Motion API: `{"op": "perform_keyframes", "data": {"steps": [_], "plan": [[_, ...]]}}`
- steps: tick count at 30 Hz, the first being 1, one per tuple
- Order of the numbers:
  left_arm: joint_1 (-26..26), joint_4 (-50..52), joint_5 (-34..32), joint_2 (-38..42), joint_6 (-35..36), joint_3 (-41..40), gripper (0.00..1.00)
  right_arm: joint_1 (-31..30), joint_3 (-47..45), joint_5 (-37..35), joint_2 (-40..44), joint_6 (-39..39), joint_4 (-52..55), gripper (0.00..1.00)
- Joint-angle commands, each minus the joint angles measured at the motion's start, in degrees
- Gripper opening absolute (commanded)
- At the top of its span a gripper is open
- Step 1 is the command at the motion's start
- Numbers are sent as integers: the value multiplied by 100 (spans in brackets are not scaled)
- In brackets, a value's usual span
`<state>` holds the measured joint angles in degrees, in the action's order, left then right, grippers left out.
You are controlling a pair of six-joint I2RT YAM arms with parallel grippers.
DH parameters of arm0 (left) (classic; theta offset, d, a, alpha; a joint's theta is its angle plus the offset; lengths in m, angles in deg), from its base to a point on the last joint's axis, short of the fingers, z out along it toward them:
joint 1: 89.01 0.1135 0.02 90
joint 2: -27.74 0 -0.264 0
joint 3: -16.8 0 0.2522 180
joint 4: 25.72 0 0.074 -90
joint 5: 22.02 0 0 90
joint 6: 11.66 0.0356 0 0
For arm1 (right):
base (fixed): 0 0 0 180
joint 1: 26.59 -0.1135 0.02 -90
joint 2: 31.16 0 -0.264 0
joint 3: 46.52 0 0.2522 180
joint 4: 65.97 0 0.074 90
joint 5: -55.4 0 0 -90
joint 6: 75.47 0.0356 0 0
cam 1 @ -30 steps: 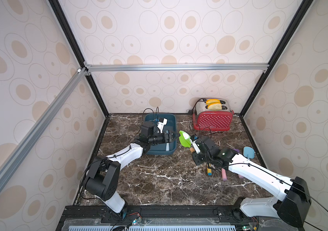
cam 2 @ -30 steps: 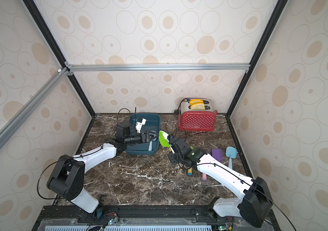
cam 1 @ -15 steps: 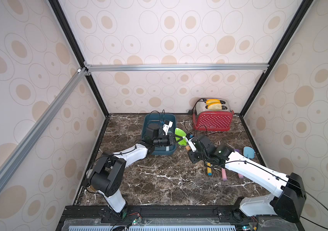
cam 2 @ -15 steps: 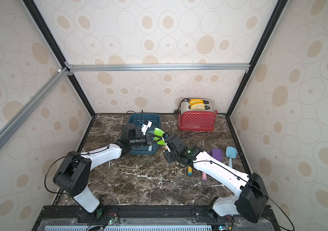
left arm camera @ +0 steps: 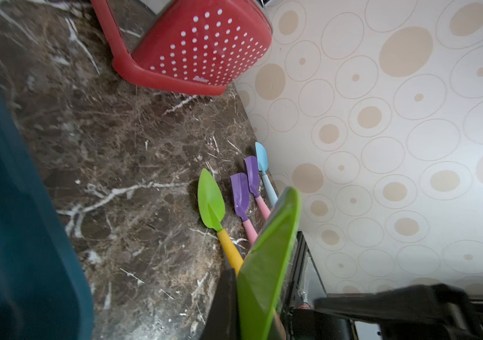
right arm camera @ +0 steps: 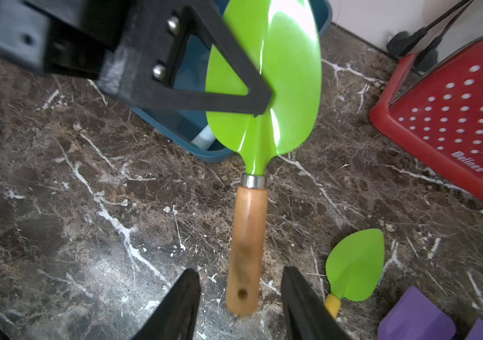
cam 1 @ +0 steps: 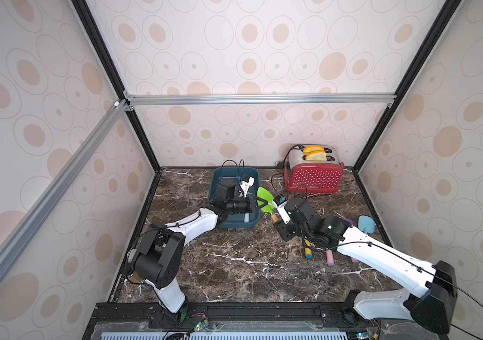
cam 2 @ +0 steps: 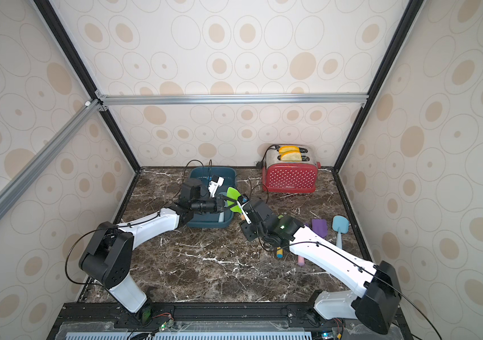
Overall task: Put the shovel into the storage box
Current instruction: Pick up the shovel from the center of the board, then place the shovel in the storage box.
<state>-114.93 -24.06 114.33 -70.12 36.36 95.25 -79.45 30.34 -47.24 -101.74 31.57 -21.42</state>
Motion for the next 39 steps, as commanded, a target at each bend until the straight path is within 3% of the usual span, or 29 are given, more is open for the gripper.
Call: {"op": "perform_keyframes", "data": {"steps": [1,5,7,10,16,23,34,39], "plan": [[494,1275,-19,-203,1049,845,0,-27,34,-387,693,-47,183,53],[1090,3132,225,-707,2396,2163,7,-23,-319,-862,1235,-8,464,55],[1327,4317,30,-1171,3207,3079,7,-23,-552,-1076,1381,26,632,55],[1529,5912,-446,-1984,4123,4429,0,-14,-772,-1238,1449,159,949,55],[1545,7315,-1255,-3219,4921,6045,0,-9,-1217,-1308,1689,447,1083,55],[1550,7769,-1555,-3900,5172,6685,0,-7,-1382,-1355,1751,511,1107,55],[1545,7909,-1655,-4412,5283,6767,0,-7,-1554,-1310,1635,645,1000,55],[1547,7902,-1637,-4599,5236,6772,6,-6,-1620,-1342,1653,677,991,55]]}}
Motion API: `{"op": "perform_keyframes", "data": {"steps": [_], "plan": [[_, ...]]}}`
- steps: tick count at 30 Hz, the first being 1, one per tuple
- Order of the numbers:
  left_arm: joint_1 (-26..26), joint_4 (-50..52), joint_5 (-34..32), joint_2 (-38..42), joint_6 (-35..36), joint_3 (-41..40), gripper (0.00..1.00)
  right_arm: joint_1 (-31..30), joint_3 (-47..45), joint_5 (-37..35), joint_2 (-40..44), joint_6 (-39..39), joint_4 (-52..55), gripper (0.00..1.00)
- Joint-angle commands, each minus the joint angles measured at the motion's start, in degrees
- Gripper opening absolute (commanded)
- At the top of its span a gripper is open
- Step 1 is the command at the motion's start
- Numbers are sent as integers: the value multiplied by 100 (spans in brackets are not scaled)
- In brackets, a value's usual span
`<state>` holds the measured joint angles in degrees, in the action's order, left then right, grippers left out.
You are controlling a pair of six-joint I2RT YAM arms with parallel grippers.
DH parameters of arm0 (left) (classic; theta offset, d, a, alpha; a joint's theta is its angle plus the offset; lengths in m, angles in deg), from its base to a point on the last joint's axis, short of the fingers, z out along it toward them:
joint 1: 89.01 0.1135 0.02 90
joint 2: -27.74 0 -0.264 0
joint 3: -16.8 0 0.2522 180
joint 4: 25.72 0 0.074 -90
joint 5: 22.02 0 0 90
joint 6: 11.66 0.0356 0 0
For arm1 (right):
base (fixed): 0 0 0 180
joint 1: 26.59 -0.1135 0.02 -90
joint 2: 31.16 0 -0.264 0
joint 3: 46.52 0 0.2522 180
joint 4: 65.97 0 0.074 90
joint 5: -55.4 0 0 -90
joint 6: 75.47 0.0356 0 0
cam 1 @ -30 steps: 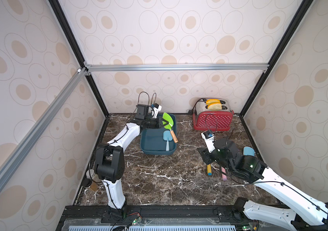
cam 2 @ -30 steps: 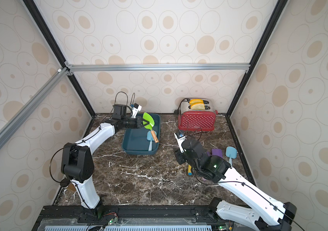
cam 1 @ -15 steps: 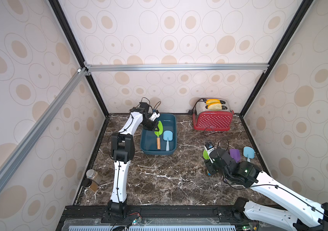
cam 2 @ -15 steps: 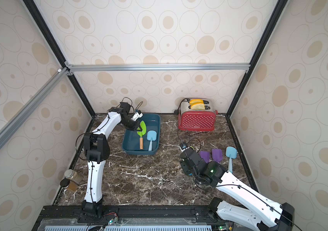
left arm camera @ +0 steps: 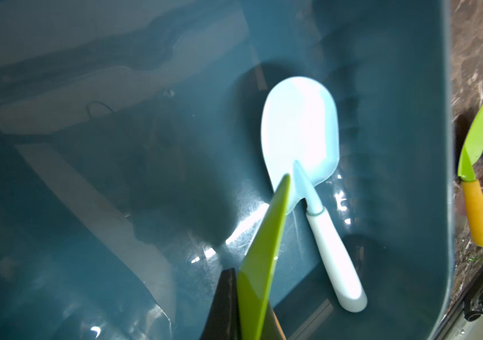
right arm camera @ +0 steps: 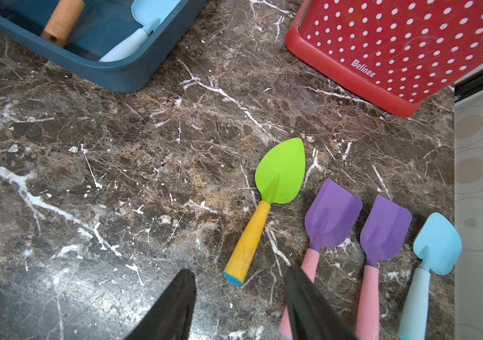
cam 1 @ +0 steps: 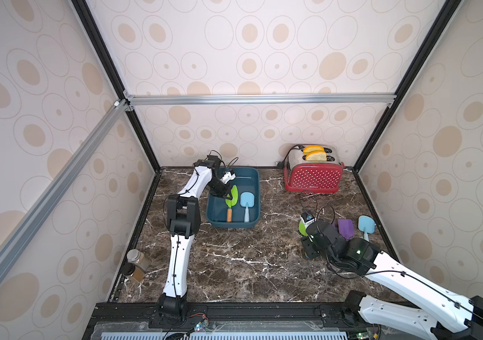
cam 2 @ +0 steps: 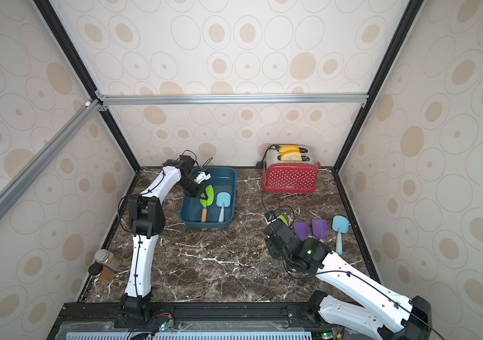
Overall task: Put the shovel into the storage box
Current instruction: Place the shovel in the storage box.
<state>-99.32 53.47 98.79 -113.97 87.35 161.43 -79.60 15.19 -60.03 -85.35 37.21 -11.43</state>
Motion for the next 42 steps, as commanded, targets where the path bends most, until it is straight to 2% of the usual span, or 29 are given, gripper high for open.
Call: {"op": "perform_keyframes", "data": {"steps": [1,3,5,7,8,9,14,17,22,24,28,31,34,42], "plan": [[-15,139,-84,-237,119,148,7,9,-122,-65,14,120,-15,55],[-15,113,-92,-266,100,128,11,11,-153,-61,6,138,-17,55],[-15,97,-116,-302,68,132,23,10,-183,-57,8,164,-30,55],[-11,71,-119,-330,41,139,30,11,-215,-50,14,176,-43,55],[-15,50,-119,-339,23,131,39,7,-232,-54,21,195,-43,55],[-10,28,-110,-348,5,126,42,10,-256,-57,23,193,-60,55],[-15,-183,-295,-251,-173,111,52,10,-328,-97,23,223,-104,55],[-15,-413,-482,-31,-317,73,54,9,-373,-241,-10,232,-129,55],[-15,-769,-494,709,-570,108,60,35,-416,-740,-260,400,-87,55],[-11,-996,-307,1172,-735,-25,64,138,-441,-866,-499,512,-56,56],[-15,-2118,257,2292,-1307,-1104,74,578,-624,-536,-1049,621,-406,56],[-24,-3423,749,3132,-1947,-2354,75,912,-750,-140,-1418,680,-796,57],[-50,-4203,1032,3658,-2418,-3221,77,1137,-729,-7,-1768,692,-1025,57],[-137,-4705,1031,4226,-2654,-4361,77,1456,-725,542,-2596,647,-1622,56]]}}
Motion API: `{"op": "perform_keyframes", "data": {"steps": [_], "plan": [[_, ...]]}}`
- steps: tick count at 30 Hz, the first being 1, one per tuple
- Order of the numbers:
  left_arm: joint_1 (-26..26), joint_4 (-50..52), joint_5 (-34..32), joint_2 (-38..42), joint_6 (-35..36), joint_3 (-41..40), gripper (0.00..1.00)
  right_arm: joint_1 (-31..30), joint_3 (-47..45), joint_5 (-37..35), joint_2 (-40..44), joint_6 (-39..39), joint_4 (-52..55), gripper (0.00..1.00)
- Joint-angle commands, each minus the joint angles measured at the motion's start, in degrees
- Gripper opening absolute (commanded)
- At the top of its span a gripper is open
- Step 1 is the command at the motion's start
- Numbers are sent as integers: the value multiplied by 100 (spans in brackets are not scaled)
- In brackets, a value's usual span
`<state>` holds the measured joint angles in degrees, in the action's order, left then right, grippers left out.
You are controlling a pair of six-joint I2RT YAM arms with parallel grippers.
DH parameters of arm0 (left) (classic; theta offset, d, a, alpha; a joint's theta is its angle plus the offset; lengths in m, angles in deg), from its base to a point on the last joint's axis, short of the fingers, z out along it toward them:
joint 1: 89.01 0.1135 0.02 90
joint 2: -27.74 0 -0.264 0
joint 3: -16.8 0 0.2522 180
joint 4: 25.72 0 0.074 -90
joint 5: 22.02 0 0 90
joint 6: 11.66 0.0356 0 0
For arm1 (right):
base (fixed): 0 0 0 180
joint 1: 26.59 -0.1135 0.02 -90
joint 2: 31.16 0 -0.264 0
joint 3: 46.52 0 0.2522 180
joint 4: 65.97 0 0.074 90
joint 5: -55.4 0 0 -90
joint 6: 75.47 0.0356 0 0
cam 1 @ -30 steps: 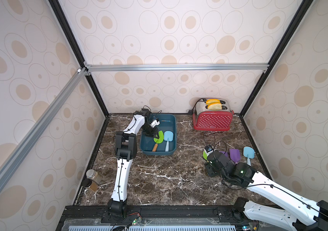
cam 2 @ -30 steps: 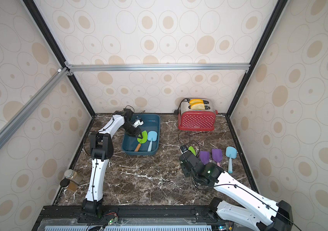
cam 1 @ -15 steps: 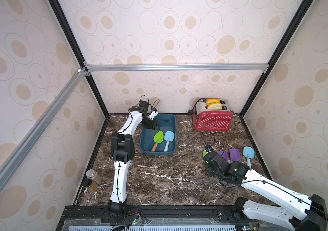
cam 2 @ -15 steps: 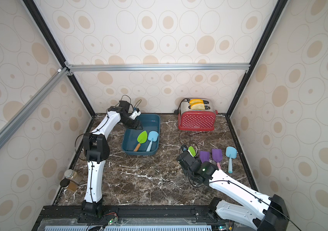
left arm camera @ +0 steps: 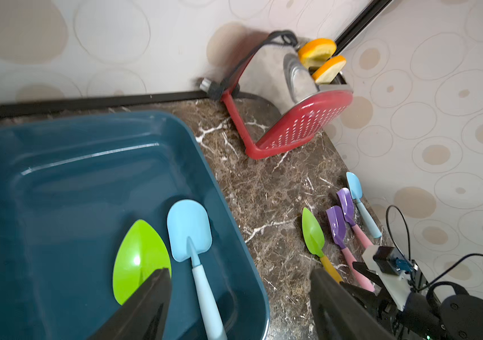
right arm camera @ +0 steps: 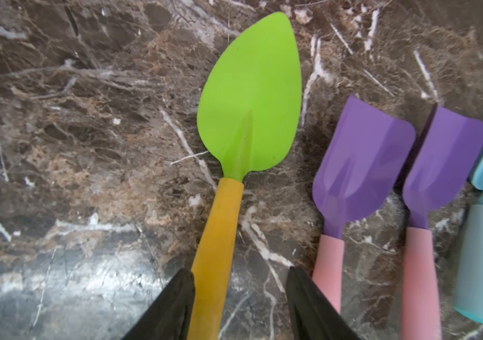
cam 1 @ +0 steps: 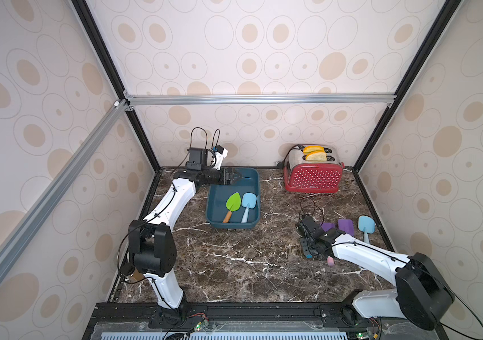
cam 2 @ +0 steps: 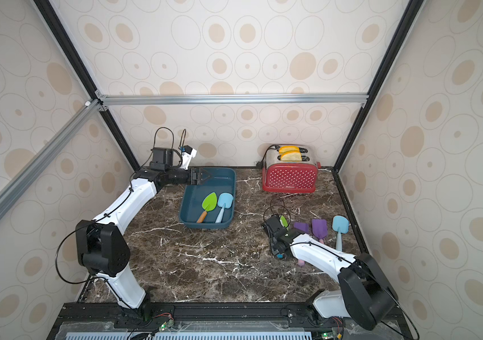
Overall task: Put the shovel into the storage box
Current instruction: Place the shovel in the storage box, then pick up the shovel from the center of the board.
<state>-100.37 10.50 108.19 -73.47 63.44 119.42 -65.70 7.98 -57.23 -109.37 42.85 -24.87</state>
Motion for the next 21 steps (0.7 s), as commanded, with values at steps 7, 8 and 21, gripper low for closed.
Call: {"op": "perform_keyframes", "data": {"steps": [7,8,21], "plan": [[-76,-549,84,166,-314,-391,76,176,-235,662,-516,252,-637,49],[-79,-555,84,153,-315,-394,76,188,-257,669,-525,294,-642,48],[-131,-661,110,130,-380,-477,76,187,-556,888,-419,526,-623,8]]}}
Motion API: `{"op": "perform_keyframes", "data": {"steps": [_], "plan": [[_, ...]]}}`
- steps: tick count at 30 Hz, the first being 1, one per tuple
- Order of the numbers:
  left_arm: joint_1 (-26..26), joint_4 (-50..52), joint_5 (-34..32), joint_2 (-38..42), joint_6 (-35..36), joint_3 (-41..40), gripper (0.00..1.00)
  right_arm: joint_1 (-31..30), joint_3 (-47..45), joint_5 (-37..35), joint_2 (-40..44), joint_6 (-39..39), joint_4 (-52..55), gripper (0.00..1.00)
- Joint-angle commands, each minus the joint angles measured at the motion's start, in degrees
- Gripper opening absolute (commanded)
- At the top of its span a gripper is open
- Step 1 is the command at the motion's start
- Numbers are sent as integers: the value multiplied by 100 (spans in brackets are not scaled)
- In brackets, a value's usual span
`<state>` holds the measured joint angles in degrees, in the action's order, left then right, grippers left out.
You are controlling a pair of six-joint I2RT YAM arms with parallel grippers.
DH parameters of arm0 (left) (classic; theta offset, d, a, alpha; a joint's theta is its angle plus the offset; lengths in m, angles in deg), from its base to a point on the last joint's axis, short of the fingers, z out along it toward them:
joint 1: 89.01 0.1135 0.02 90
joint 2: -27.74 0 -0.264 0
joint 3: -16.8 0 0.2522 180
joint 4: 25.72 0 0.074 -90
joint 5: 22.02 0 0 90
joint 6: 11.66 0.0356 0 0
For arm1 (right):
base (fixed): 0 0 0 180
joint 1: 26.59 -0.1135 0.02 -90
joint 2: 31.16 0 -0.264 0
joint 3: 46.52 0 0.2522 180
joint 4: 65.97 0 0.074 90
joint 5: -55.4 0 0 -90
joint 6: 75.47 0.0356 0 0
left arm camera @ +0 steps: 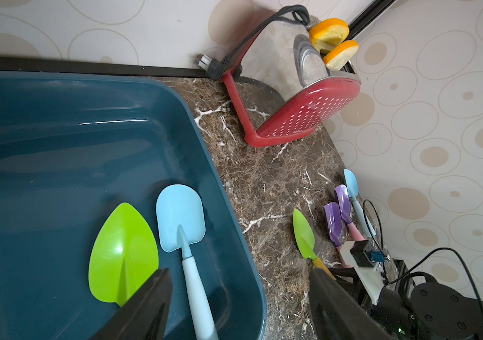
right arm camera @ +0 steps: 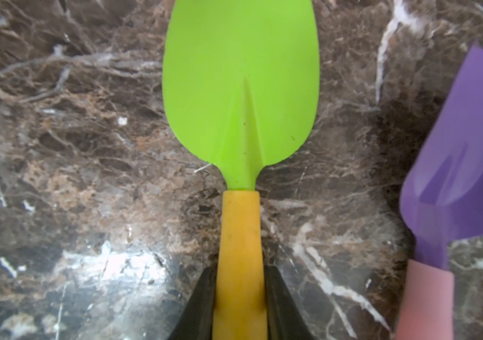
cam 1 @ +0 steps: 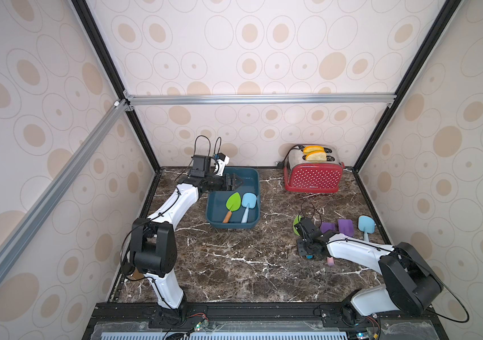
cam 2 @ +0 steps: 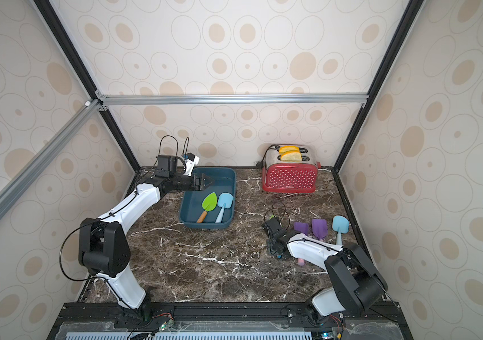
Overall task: Put the shovel into the storage box
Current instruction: Pick up the shovel from the center of the board.
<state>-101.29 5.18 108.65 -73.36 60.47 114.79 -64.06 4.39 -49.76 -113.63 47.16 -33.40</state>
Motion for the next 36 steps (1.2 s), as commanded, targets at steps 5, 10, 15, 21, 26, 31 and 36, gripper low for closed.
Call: {"op": "perform_keyframes", "data": {"steps": [5,10,15,21,26,31,36], "plan": [[-73,-256,217,114,-194,-87,78,26,-118,207,118,-45,353,0],[-196,-677,484,110,-488,-407,78,-79,278,207,606,-431,762,0],[-494,-1084,644,104,-780,-749,79,-240,986,308,1143,-887,1136,0],[-888,-2394,1131,0,-1754,-1225,80,-349,1766,509,1300,-1217,1357,0],[-1175,-2799,1171,-127,-2081,-1298,79,-518,2125,492,1192,-1373,1362,0],[-1359,-3299,1207,-42,-2489,-1408,78,-637,2239,496,1076,-1425,1294,0],[-1562,-3426,1203,-167,-2599,-1354,75,-739,2372,498,982,-1454,1268,0]]}}
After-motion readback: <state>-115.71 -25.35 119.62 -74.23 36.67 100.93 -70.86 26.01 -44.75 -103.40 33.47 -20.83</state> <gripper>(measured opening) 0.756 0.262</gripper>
